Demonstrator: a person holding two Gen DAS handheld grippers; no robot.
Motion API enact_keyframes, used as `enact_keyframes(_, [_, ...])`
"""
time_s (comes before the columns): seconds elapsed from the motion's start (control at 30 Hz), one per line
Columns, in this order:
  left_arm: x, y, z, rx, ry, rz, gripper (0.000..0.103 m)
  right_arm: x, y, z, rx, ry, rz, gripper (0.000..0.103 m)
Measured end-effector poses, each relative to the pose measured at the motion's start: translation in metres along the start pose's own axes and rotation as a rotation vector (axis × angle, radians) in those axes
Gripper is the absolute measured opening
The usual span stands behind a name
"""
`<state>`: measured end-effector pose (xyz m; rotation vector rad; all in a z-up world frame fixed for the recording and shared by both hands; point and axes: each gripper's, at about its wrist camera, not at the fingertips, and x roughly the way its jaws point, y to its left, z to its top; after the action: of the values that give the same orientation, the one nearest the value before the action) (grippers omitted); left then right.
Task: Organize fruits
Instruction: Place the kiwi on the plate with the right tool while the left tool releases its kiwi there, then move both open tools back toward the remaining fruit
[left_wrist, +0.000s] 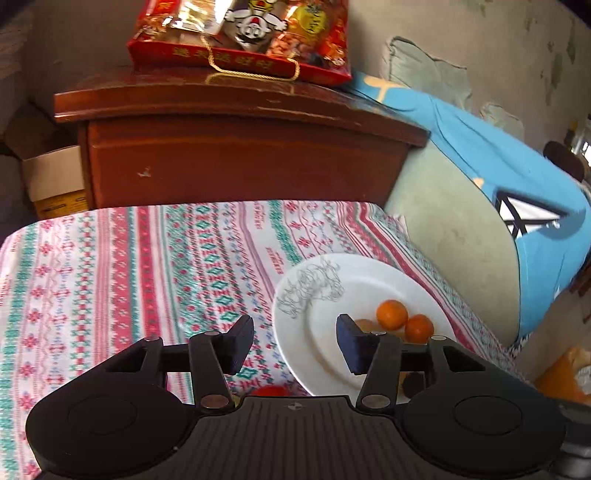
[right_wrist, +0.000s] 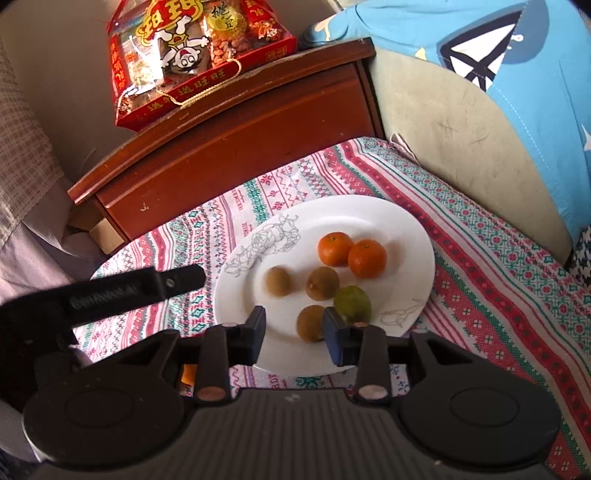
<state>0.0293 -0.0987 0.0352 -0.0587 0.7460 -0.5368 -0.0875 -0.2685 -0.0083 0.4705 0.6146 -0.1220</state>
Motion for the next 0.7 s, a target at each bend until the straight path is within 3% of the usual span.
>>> enact_keyframes(0.43, [-0.038, 0.024, 0.004, -0.006, 0.028, 0.062, 0.053, -0.006, 0.017, -0.017, -0.078, 0.047, 0.057, 0.041])
enact_keyframes(0.53, [-0.047, 0.035, 0.001, -0.045, 0.014, 0.080, 0.064, -0.007, 0.021, -0.020, -0.094, 0.055, 0.072, 0.042])
enact_keyframes(0.7, [-0.054, 0.049, -0.007, -0.095, 0.016, 0.086, 0.067, -0.006, 0.025, -0.026, -0.115, 0.074, 0.083, 0.042])
